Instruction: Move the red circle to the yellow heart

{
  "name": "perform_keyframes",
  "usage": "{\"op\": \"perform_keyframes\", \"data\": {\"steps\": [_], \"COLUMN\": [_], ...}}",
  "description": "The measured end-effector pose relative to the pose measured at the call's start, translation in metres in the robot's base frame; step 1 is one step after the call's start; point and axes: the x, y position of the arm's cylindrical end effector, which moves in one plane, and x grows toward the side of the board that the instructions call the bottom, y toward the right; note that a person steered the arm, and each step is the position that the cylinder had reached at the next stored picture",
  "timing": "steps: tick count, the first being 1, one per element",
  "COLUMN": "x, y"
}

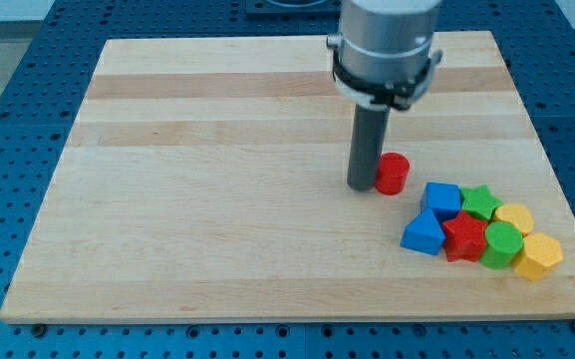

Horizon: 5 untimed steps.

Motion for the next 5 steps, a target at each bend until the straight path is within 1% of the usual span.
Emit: {"op": "perform_keyframes", "data": {"steps": [1,2,3,4,5], "x": [0.018,0.016,-0.033,-0.038,-0.010], "y": [0.000,-0.004,-0.019,-0.002,0.031]}}
